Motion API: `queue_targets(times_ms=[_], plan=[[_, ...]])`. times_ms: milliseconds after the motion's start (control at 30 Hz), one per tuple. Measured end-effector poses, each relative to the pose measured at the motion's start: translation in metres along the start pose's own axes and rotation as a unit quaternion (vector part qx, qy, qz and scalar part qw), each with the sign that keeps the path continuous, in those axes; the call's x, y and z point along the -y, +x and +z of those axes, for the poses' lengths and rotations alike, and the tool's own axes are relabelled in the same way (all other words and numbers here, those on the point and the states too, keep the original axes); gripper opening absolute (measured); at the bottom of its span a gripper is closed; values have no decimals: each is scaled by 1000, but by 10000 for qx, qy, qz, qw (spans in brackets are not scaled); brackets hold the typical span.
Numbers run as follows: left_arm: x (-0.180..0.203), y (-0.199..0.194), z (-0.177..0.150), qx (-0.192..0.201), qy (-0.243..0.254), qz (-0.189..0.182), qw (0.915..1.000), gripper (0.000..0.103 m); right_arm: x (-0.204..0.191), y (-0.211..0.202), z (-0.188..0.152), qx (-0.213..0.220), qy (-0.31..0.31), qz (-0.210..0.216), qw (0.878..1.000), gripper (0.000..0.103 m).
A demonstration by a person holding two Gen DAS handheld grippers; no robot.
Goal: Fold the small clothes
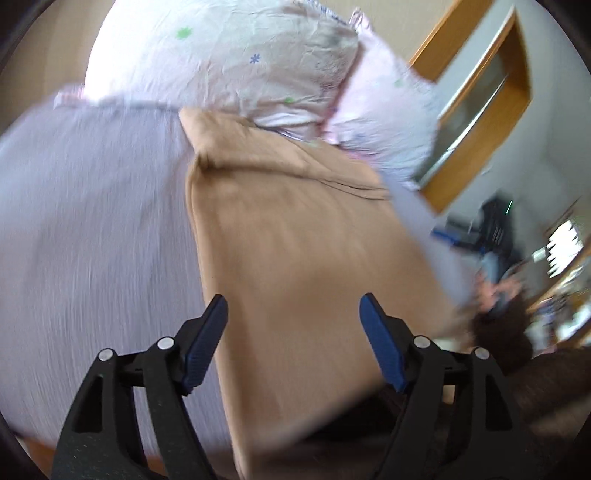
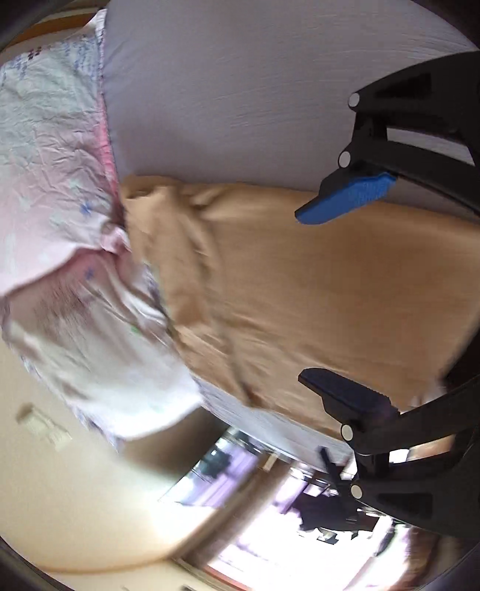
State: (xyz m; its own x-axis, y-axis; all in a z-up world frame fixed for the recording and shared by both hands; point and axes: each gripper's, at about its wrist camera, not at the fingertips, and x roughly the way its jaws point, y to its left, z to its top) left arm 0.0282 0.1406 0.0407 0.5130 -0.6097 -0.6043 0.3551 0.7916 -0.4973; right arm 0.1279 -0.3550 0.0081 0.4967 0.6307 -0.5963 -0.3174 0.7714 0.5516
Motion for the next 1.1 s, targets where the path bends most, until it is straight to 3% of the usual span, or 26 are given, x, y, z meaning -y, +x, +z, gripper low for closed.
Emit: queue_targets(times_ms=[100, 200, 333, 400, 433, 467, 500, 533, 567, 600, 633, 667, 767, 867, 1000, 1100], plan=[[-12, -26, -41, 28, -254, -78, 9996, 79, 5, -31, -64, -353, -87, 152, 9992, 82], [-23, -30, -74, -175, -548, -127, 9983, 80, 22, -47, -115, -771, 401, 44, 9962, 82], [-29, -10, -86, -385, -725, -198, 9964, 80, 44, -30, -127, -880, 839, 17, 9926, 80], [-27, 6, -85, -414, -804, -349, 9953, 79, 46, -14, -127, -948, 791, 221, 9921, 73], [-26, 14, -84, -433, -829, -367, 9949, 77, 48, -5, -127, -992, 766, 327, 9916, 57], [-25, 21, -83, -449, -871, -390, 9944, 67, 48, 3, -127, -1015, 720, 478, 9911, 32], [-26, 27, -82, -469, -967, -451, 9932, 59, 48, 8, -129, -1012, 662, 568, 9910, 19], [-27, 31, -82, -494, -1066, -493, 9918, 36, 48, 10, -129, -1008, 604, 650, 9909, 9], [-30, 33, -84, -506, -1222, -591, 9895, 20, 46, 8, -132, -978, 539, 713, 9912, 8], [-33, 35, -84, -509, -1393, -787, 9858, 18, 43, 4, -133, -918, 464, 822, 9913, 8], [-35, 32, -86, -512, -1528, -822, 9835, 5, 39, -1, -132, -832, 389, 955, 9912, 8], [-34, 30, -87, -496, -1540, -880, 9829, 5, 35, -9, -133, -743, 321, 1084, 9908, 8], [-13, 4, -73, -222, -1329, -1122, 9845, 5, 20, -30, -108, -181, 42, 1478, 9888, 8], [10, -18, -25, 252, -764, -1148, 9901, 5, 5, -44, -57, 527, -267, 1661, 9843, 8], [13, -9, 63, 867, -442, -934, 9909, 5, 4, -29, 41, 1474, -184, 1406, 9789, 7], [-14, 39, 144, 1127, -895, -684, 9872, 5, 22, 14, 118, 1824, 280, 952, 9782, 7]])
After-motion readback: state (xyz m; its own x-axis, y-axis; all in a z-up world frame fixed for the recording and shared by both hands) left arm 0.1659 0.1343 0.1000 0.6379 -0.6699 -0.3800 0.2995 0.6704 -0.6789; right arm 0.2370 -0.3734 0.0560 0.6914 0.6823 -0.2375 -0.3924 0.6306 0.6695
